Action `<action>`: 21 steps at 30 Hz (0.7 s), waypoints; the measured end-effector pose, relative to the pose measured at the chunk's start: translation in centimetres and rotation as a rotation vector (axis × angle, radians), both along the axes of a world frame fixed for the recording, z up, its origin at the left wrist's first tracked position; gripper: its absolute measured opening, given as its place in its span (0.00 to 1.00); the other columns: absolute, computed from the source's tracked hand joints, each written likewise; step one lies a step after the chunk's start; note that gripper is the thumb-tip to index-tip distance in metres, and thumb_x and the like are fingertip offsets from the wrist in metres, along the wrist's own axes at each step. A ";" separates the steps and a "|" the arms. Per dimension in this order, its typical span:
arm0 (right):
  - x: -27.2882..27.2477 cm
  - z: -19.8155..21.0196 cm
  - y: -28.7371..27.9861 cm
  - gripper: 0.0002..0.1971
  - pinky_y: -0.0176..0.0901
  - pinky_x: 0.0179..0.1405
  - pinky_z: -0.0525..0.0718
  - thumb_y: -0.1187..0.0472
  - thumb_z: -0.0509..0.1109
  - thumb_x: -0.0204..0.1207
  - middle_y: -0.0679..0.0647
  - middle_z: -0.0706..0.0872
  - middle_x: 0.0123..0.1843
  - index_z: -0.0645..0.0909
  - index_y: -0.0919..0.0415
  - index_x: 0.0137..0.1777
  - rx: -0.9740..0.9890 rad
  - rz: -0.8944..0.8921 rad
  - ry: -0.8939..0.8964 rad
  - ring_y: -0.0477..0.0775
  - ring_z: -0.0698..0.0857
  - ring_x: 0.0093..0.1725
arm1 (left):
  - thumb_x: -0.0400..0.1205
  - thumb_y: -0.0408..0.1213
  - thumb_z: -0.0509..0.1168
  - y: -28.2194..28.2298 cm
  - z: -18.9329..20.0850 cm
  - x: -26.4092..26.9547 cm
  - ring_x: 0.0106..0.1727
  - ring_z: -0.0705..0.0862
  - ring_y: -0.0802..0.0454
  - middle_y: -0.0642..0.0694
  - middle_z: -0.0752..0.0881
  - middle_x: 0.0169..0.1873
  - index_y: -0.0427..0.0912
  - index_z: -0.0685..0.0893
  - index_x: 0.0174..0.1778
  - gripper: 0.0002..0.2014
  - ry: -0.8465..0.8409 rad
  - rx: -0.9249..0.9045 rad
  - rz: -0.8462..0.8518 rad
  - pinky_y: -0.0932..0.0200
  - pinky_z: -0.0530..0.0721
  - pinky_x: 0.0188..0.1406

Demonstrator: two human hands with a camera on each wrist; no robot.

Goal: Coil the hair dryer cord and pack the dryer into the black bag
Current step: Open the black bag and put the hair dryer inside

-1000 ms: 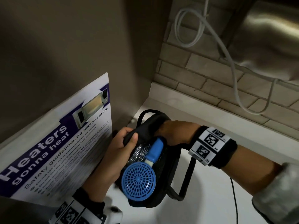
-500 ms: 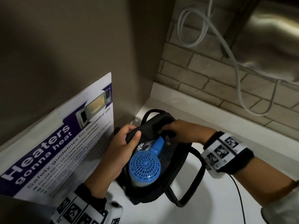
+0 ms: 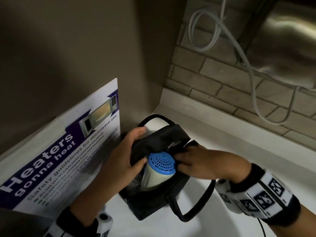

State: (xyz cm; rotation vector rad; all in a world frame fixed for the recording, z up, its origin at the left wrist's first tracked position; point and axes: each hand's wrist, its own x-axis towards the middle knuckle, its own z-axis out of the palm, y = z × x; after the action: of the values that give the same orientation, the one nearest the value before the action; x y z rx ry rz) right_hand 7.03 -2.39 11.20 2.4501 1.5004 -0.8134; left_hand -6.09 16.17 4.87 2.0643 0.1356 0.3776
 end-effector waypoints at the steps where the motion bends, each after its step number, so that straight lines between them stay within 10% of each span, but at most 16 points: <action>1: -0.3 -0.4 -0.3 0.16 0.49 0.68 0.66 0.50 0.50 0.84 0.56 0.82 0.60 0.76 0.56 0.59 -0.039 0.013 -0.026 0.55 0.74 0.60 | 0.71 0.27 0.72 -0.1 0.1 -0.4 0.74 0.68 0.69 0.61 0.68 0.74 0.64 0.60 0.75 0.43 0.032 0.112 -0.060 0.80 0.71 0.64; 4: -0.5 -1.6 -0.9 0.19 0.52 0.69 0.61 0.46 0.49 0.82 0.46 0.81 0.56 0.79 0.51 0.55 0.024 0.044 -0.061 0.49 0.69 0.62 | 0.70 0.18 0.67 -0.5 0.0 -0.8 0.78 0.58 0.64 0.57 0.52 0.81 0.68 0.54 0.75 0.49 0.076 0.390 -0.085 0.75 0.74 0.62; 8: 0.2 -2.3 -1.2 0.20 0.48 0.58 0.69 0.35 0.56 0.76 0.42 0.76 0.43 0.81 0.48 0.45 0.359 -0.048 -0.068 0.45 0.69 0.53 | 0.73 0.17 0.60 -0.6 0.1 0.4 0.77 0.65 0.58 0.52 0.66 0.77 0.55 0.69 0.73 0.36 0.029 0.337 0.098 0.68 0.67 0.71; 13: -0.1 -2.4 -1.4 0.19 0.38 0.49 0.70 0.39 0.55 0.80 0.42 0.76 0.39 0.77 0.52 0.42 0.988 -0.256 -0.184 0.46 0.71 0.46 | 0.81 0.28 0.59 -0.6 0.8 1.4 0.64 0.78 0.55 0.43 0.81 0.64 0.43 0.74 0.71 0.21 -0.079 0.210 0.316 0.71 0.73 0.58; 21: -2.5 -4.0 -0.1 0.21 0.42 0.50 0.74 0.40 0.49 0.82 0.45 0.82 0.41 0.79 0.51 0.46 0.712 -0.169 -0.231 0.49 0.81 0.44 | 0.79 0.29 0.63 -2.1 -0.1 1.1 0.62 0.70 0.66 0.48 0.77 0.67 0.46 0.70 0.73 0.25 -0.045 0.137 0.332 0.79 0.67 0.59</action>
State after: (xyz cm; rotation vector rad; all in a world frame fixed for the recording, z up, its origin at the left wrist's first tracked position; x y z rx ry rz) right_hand 4.52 -2.45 7.20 3.0497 1.7167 0.0280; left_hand -5.03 14.04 4.73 2.1680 0.4393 0.6520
